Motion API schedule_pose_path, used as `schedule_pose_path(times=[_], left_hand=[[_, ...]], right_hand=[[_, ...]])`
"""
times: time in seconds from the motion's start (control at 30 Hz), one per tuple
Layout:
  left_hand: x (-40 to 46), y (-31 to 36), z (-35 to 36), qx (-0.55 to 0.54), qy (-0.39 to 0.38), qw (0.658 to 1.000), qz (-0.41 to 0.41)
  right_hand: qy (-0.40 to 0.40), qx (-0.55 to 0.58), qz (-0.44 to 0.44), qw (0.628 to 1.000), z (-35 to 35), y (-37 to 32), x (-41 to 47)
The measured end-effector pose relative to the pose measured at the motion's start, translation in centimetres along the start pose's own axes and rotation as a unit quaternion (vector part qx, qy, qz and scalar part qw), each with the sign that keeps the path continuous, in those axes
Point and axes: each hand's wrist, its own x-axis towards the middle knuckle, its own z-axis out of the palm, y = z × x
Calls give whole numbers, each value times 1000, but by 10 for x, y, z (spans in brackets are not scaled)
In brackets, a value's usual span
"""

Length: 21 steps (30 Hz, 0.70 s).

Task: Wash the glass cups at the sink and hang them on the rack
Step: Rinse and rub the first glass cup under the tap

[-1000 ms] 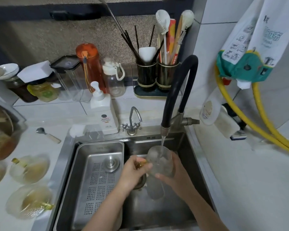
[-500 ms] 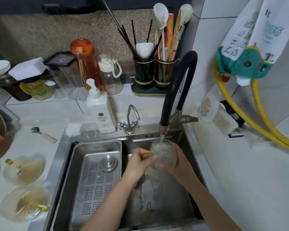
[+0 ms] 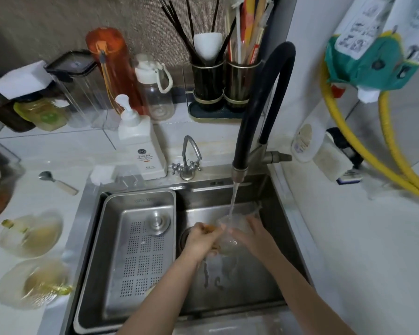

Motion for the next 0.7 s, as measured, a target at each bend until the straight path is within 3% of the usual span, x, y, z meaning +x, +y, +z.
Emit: schedule_pose_path(times=[0.43, 0.7], left_hand=[[-15, -5, 0, -2, 10, 997, -77], [-20, 21, -6, -88, 28, 993, 73]], right_hand=[[-3, 17, 61, 998, 9, -1, -17], [40, 74, -43, 996, 11, -15, -19]])
